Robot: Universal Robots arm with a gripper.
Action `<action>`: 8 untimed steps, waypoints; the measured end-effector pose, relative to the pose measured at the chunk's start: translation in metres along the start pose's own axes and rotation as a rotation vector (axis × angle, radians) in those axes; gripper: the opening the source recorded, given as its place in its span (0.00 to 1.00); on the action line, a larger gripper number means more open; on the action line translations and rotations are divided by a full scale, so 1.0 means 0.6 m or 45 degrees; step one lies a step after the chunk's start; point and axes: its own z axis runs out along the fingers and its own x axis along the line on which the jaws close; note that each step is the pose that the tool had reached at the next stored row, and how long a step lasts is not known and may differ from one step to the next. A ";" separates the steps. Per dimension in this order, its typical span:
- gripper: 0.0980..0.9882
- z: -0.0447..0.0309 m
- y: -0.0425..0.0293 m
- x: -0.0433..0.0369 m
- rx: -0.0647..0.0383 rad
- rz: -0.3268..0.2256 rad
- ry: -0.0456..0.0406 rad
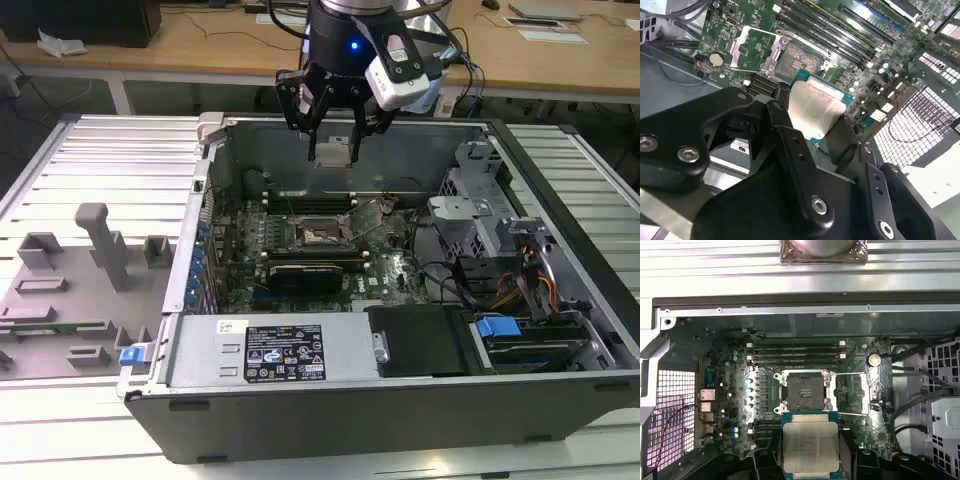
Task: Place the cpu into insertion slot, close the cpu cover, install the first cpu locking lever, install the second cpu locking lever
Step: 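Place the cpu into insertion slot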
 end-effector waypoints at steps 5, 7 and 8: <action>0.50 0.005 -0.001 0.000 0.000 0.000 0.000; 0.50 0.012 -0.001 0.000 0.000 0.000 0.000; 0.50 0.015 -0.002 0.000 0.000 0.000 0.000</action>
